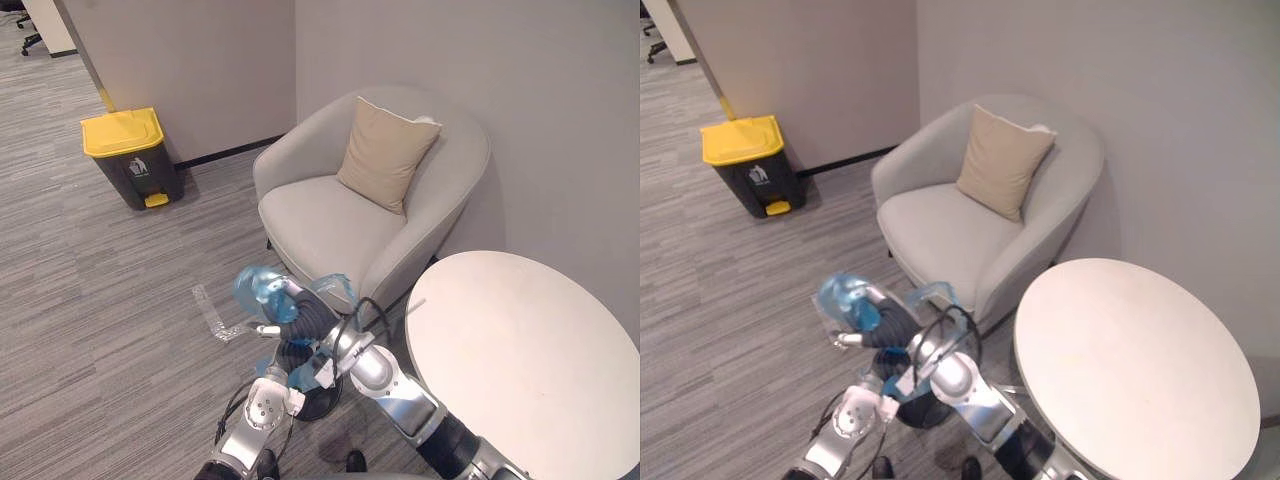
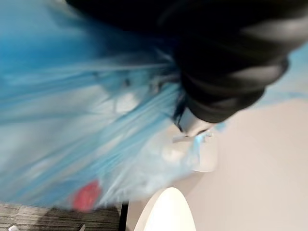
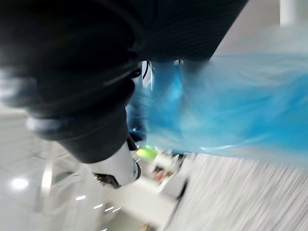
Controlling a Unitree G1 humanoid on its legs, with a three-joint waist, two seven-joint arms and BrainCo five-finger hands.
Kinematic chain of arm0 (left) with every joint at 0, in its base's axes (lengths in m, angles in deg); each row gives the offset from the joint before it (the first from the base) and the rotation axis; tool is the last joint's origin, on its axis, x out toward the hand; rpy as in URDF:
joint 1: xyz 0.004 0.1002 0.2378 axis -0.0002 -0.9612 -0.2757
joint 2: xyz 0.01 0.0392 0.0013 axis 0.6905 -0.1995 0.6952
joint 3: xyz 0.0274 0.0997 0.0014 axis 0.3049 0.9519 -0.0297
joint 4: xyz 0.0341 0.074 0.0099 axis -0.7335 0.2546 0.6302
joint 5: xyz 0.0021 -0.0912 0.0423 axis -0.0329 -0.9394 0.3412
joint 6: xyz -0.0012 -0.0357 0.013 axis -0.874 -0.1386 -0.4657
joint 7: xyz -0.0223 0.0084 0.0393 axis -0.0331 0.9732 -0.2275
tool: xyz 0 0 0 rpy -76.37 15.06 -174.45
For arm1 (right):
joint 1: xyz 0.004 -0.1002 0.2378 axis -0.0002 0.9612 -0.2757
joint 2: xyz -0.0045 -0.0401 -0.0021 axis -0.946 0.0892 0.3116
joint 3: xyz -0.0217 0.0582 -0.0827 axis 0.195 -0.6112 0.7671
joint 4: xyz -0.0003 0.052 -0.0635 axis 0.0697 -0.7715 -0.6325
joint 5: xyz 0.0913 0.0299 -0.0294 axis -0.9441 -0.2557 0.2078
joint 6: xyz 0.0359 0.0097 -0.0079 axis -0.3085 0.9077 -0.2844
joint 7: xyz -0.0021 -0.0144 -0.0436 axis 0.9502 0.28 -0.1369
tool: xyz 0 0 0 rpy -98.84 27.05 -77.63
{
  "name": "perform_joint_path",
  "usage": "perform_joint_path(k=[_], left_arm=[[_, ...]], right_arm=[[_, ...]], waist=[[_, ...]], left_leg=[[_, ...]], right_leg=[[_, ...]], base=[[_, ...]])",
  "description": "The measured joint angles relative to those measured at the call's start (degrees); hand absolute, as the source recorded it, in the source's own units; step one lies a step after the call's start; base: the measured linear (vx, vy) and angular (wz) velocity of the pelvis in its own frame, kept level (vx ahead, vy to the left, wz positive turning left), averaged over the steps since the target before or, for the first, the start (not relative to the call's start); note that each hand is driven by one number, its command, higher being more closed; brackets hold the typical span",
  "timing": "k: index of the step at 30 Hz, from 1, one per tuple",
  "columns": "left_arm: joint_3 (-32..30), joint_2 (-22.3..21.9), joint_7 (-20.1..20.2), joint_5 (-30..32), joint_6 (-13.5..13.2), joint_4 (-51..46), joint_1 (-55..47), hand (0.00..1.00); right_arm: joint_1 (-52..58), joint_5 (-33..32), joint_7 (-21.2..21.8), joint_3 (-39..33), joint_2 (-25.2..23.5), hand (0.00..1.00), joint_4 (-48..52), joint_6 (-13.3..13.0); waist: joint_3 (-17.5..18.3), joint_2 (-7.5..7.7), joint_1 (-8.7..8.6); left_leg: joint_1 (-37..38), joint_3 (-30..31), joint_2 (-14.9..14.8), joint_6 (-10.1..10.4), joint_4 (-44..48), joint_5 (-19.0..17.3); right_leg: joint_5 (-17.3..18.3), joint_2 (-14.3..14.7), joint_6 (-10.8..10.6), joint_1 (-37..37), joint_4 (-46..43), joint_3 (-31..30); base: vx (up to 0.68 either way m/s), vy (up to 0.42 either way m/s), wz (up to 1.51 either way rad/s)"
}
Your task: Gather rubbish on tea table into small bin, then transfer packed bag to large trash can.
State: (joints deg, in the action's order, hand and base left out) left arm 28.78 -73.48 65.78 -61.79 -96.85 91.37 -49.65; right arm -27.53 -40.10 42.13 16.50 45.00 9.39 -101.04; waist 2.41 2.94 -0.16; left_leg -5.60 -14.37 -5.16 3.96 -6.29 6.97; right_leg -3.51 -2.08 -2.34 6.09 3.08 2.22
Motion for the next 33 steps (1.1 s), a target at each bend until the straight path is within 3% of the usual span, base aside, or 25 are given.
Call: perform_joint_path(k=[5, 12, 13, 18, 20, 23, 26, 33], left_arm=[[-4.5, -0.55, 0.04, -2.35, 1.41, 7.67, -0.12, 1.0], [-13.48, -1.42, 0.11, -9.61, 2.4, 13.9, -0.21, 1.0], [-16.15, -2.2, 0.26, -10.38, 3.84, 20.02, -1.33, 1.0], [-17.71, -2.05, 0.51, -11.26, 3.71, 22.26, -2.64, 1.0], [-19.51, -2.3, 1.43, -11.45, 3.83, 26.7, -1.87, 1.0], [-20.2, -2.22, 2.12, -11.83, 4.01, 28.55, -2.4, 1.0], [-20.5, -2.29, 2.64, -11.85, 4.08, 29.45, -2.46, 1.0], [-20.99, -3.3, 4.14, -11.94, 4.28, 32.87, -2.18, 1.0]], right_arm=[[5.57, 2.43, -3.21, -7.77, 0.71, 0.0, -1.29, 0.02], [7.63, -8.86, -0.97, -16.69, -1.87, 0.0, -23.54, 1.99], [8.18, -15.16, 0.59, -22.23, -3.73, 0.0, -35.4, 3.04], [8.38, -20.14, 1.51, -24.23, -3.6, 0.0, -38.42, 2.62], [7.19, -21.75, 1.62, -25.1, -4.23, 0.0, -45.15, 2.93], [7.31, -21.56, 1.58, -25.68, -4.51, 0.0, -48.27, 4.63], [7.08, -21.46, 1.54, -26.15, -4.67, 0.0, -49.42, 4.66], [6.36, -15.7, 0.4, -29.13, -4.61, 0.0, -59.39, 6.9]], waist=[[-0.05, -0.06, -0.11], [-0.51, -0.75, -0.05], [-0.86, -1.18, 0.2], [-1.34, -1.63, 0.29], [-1.42, -1.62, 0.31], [-2.49, -1.54, 0.44], [-2.95, -1.58, 0.46], [-3.24, -1.88, 0.51]], left_leg=[[0.35, 0.33, 0.3, 0.21, -0.02, -0.2], [0.34, 0.48, 0.93, -0.14, -0.02, -0.59], [0.87, 1.27, 1.69, -0.83, -0.02, -0.9], [2.19, 1.99, 2.52, -1.29, -0.03, -1.44], [2.86, 2.12, 2.77, -1.45, -0.04, -1.82], [3.06, 2.17, 3.06, -1.59, -0.04, -1.96], [3.16, 2.17, 3.25, -1.73, -0.04, -2.05], [4.47, 2.08, 3.62, -1.79, -0.05, -2.57]], right_leg=[[0.76, -0.03, -0.61, -0.18, 0.03, 0.34], [0.83, -0.5, -0.98, -0.42, 0.26, 0.57], [1.15, -1.15, -1.27, -1.74, 0.48, 1.42], [1.9, -1.94, -1.56, -3.3, 0.47, 2.23], [2.31, -2.19, -1.69, -3.98, 0.34, 2.39], [2.42, -2.49, -1.8, -4.22, 0.29, 2.48], [2.46, -2.66, -1.87, -4.62, 0.22, 2.52], [3.21, -3.07, -2.21, -5.46, -0.36, 2.47]], base=[[0.0, 0.0, 0.02], [0.02, 0.008, 0.03], [0.14, 0.043, 0.26], [0.07, 0.03, 0.12], [0.05, 0.022, 0.05], [0.03, 0.012, 0.02], [0.04, 0.014, 0.0], [0.0, 0.002, 0.0]])
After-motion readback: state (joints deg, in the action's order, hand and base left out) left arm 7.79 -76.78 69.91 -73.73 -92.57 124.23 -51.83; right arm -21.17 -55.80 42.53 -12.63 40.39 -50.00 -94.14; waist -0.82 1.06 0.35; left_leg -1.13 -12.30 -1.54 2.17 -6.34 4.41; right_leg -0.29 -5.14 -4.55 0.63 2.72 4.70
